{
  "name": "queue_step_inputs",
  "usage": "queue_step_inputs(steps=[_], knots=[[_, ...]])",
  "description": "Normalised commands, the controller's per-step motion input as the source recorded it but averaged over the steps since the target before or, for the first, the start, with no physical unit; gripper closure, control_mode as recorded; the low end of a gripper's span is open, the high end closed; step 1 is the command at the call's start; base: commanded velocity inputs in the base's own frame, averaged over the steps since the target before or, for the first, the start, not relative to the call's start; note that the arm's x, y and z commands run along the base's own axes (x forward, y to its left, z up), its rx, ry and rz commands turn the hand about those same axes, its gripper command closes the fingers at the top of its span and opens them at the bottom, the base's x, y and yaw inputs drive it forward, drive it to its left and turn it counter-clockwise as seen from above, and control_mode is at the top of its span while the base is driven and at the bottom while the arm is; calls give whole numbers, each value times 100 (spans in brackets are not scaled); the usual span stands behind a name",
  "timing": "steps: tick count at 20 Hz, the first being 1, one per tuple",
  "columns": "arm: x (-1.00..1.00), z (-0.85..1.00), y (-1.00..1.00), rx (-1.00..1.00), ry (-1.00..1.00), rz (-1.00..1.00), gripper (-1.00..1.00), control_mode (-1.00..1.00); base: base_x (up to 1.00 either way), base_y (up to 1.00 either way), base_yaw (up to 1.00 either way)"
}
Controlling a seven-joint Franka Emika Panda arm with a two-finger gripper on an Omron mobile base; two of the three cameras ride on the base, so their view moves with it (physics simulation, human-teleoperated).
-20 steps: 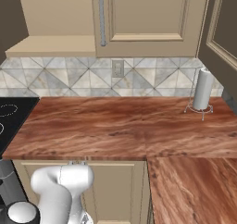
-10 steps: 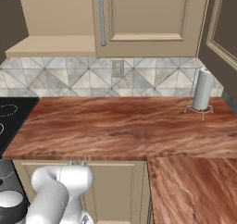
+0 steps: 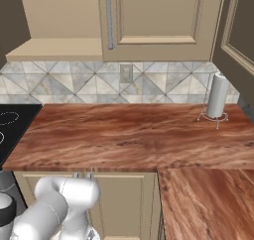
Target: Open the cabinet and move the ladle to the pot. Then close the cabinet.
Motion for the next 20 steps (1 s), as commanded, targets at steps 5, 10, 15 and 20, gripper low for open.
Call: queue_step_inputs(steps=[5,10,15,20], knots=[[68,13,34,-1,0,0,-100,-100,0,0,0],[46,57,0,0,1,-4,-100,-100,0,0,0],[19,59,-12,0,0,-7,-100,-100,0,0,0],[36,27,-31,0,0,-6,-100,-100,0,0,0]])
